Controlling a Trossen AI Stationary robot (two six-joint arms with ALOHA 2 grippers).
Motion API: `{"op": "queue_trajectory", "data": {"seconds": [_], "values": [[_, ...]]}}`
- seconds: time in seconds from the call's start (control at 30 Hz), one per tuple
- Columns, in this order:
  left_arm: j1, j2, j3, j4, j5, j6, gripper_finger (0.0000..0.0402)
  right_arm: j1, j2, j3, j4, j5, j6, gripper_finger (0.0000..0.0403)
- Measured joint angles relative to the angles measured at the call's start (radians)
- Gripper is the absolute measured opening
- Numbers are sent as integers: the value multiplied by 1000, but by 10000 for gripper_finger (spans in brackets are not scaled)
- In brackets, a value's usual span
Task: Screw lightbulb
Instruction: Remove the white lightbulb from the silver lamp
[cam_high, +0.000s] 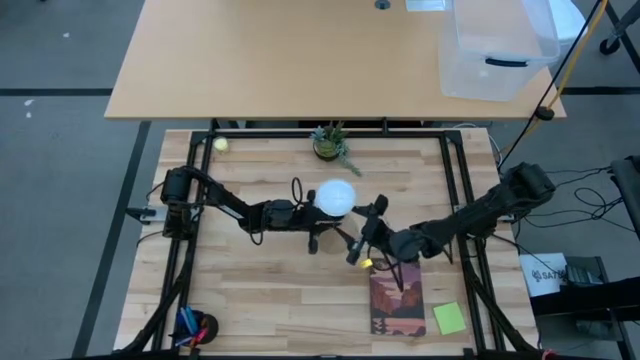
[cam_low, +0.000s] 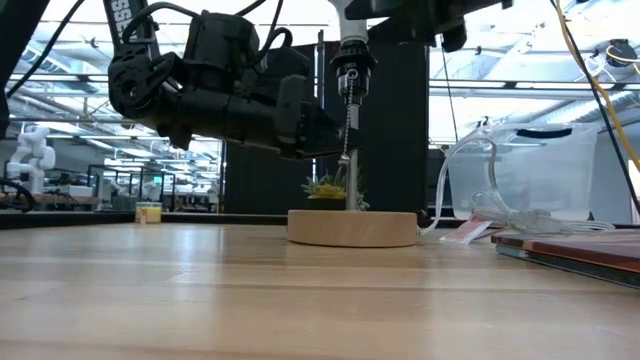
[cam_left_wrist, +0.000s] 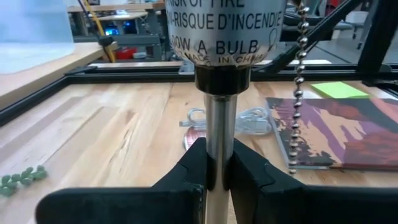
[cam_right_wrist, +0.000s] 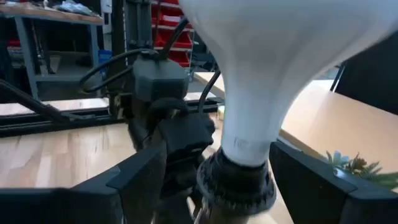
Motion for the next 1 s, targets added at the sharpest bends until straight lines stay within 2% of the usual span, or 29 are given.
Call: {"op": "queue_trajectory", "data": {"seconds": [0.27,0.43,0.67,0.83,1.0], "values": [[0,0,0,0,-16,-6,39,-91,26,0,133,-12,-37,279],[0,0,0,-2,-16,-7,39,-115,26,0,207,-22,-132,273],[2,0,0,-3,22,-5,39,-122,27,0,253,-131,-164,201],[4,0,0,-3,128,-4,39,-127,27,-2,241,-161,-165,173],[12,0,-1,-3,284,-1,39,-152,27,-2,233,-291,-133,176]]}}
